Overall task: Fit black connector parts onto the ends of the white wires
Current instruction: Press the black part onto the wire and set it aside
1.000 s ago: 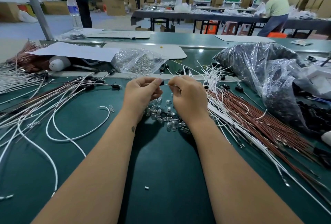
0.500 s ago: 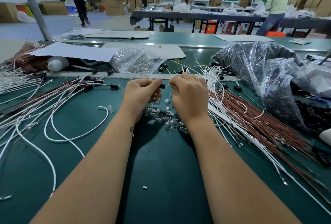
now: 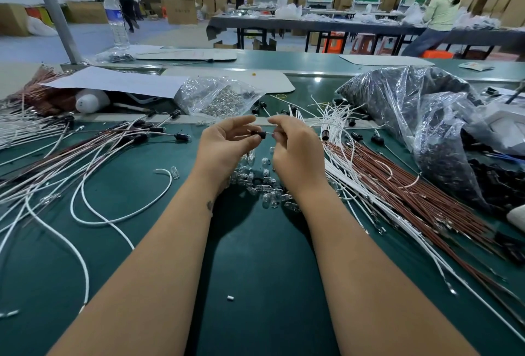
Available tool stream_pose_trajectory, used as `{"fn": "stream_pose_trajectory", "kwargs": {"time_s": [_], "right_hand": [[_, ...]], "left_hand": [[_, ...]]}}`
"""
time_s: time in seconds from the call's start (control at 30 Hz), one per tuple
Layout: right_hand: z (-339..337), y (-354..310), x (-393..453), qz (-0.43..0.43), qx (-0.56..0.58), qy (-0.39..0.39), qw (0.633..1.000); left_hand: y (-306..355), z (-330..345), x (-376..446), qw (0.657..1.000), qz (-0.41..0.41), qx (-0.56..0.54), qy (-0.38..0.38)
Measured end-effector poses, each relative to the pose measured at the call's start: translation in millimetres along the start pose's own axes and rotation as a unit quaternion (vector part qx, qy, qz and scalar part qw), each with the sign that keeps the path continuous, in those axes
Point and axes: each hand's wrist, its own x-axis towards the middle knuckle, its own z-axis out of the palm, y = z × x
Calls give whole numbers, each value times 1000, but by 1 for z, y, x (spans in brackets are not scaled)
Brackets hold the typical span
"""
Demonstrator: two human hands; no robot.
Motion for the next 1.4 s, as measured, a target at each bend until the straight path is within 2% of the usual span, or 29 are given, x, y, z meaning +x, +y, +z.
{"fn": "stream_pose_trajectory", "kwargs": {"time_s": [0.27, 0.43, 0.7, 0.83, 0.97, 1.17, 1.3, 1.4], "right_hand": [[2, 3, -2, 21, 59, 9, 998], [-2, 2, -1, 16, 63, 60, 996], [-3, 2, -1, 22, 64, 54, 996], [-2, 4, -1, 31, 72, 38, 996], [2, 3, -2, 4, 49, 3, 999], [3, -2, -2, -4, 73, -12, 997], [5, -1, 1, -8, 36, -65, 997], [4, 2, 3, -15, 5, -75, 997]], "left_hand": [[0, -2, 1, 999, 9, -44, -7], [-1, -2, 2, 999, -13, -33, -16], [2, -1, -1, 999, -8, -6, -35], [2, 0, -2, 999, 2, 10, -41], [2, 1, -4, 998, 28, 42, -37], [2, 2, -5, 996, 55, 72, 1], [1, 1, -4, 990, 72, 120, 17], [2, 0, -4, 980, 100, 173, 11]]}}
